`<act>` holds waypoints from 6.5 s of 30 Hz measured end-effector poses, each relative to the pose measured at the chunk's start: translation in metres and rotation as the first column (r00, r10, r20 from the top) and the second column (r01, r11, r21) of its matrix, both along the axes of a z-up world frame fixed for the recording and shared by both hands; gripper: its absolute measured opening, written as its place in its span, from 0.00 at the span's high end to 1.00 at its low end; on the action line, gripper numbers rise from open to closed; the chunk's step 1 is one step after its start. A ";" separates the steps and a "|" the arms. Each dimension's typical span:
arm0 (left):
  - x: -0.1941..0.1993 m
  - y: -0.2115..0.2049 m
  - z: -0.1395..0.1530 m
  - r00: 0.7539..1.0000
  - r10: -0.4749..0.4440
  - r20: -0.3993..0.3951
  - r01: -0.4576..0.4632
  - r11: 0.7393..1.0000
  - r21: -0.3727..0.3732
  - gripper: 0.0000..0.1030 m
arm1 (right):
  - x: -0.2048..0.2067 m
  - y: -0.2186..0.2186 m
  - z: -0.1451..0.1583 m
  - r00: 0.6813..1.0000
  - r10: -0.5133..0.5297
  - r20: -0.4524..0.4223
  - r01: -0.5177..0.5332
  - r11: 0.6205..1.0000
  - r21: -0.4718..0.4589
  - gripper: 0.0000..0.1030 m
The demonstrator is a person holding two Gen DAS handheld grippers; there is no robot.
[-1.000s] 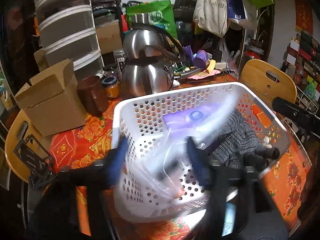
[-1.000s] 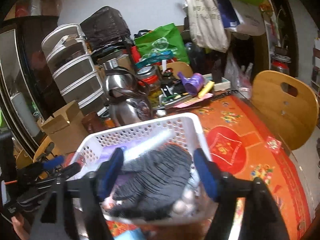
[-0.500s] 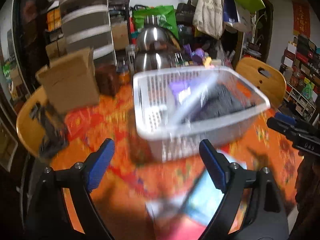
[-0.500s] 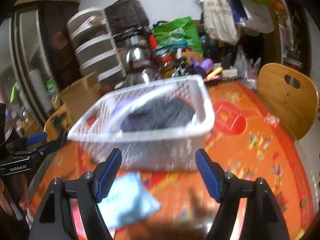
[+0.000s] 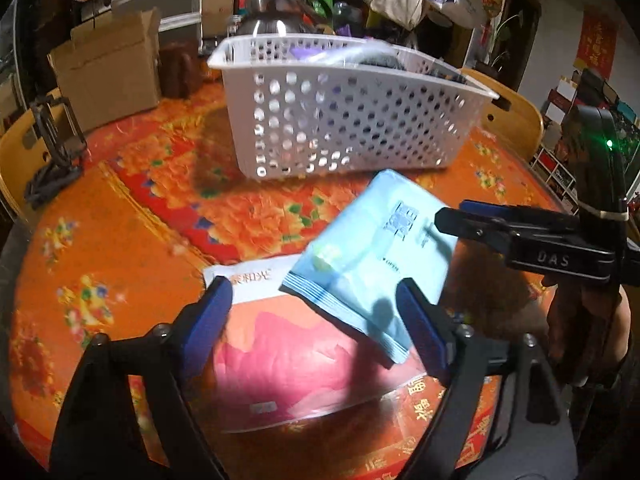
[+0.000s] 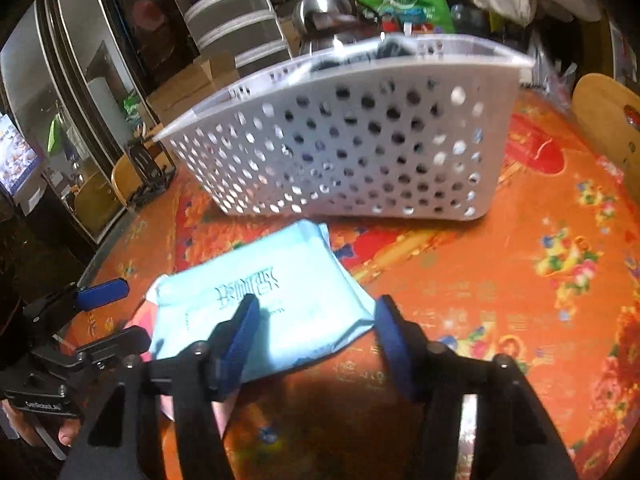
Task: Organize soft objects
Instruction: 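Move both tools to the light-blue wet-wipe packet and close on it, then lift the light-blue packet with both tools and carry it over the basket, then lower the light-blue packet into the basket and open both tools, then move both tools to the pink-and-white packet and close on it, then lift the pink packet with both tools and carry it over the basket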
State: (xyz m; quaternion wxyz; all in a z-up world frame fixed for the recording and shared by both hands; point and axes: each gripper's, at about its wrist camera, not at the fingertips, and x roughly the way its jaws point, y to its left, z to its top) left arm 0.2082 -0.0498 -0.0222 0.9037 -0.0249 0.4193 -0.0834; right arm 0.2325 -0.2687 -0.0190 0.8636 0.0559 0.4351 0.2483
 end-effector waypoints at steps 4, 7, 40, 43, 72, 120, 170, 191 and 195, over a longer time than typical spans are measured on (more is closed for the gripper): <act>0.012 0.006 -0.012 0.999 -0.006 -0.038 0.004 0.999 -0.054 0.37 | 0.001 -0.003 -0.005 1.000 0.011 -0.006 -0.011 1.000 0.001 0.45; 0.019 0.008 -0.012 0.999 -0.016 -0.040 0.013 0.997 -0.072 0.38 | 0.002 -0.005 -0.006 1.000 0.017 -0.012 -0.017 1.000 0.007 0.45; 0.041 -0.014 -0.013 0.994 -0.105 -0.011 0.104 0.993 -0.064 0.60 | -0.008 0.011 -0.004 0.996 0.082 0.019 -0.081 0.995 -0.059 0.77; 0.045 -0.015 -0.014 0.994 -0.105 -0.033 0.103 0.993 -0.053 0.59 | 0.000 0.010 -0.004 0.995 0.098 -0.012 -0.099 0.993 -0.059 0.76; 0.028 -0.002 0.138 0.961 -0.131 0.242 0.155 0.984 -0.083 0.61 | -0.039 0.006 0.129 0.960 -0.001 0.280 -0.001 1.000 0.008 0.82; 0.041 0.050 0.096 0.994 0.066 0.093 -0.069 0.997 0.026 0.21 | -0.045 0.011 0.088 0.953 -0.114 0.281 0.139 0.988 -0.072 0.21; -0.033 0.049 -0.021 1.000 -0.005 0.007 0.006 0.991 -0.137 0.84 | -0.082 0.088 -0.002 0.988 0.144 0.058 -0.137 0.985 -0.109 0.89; -0.031 0.027 0.101 0.972 -0.039 0.232 0.069 0.990 -0.122 0.85 | -0.088 0.048 0.120 0.946 0.085 0.312 -0.062 0.995 -0.083 0.90; 0.000 0.016 0.140 0.960 -0.045 0.276 0.075 0.992 -0.099 0.85 | -0.056 0.042 0.156 0.930 0.061 0.361 -0.030 0.996 -0.089 0.90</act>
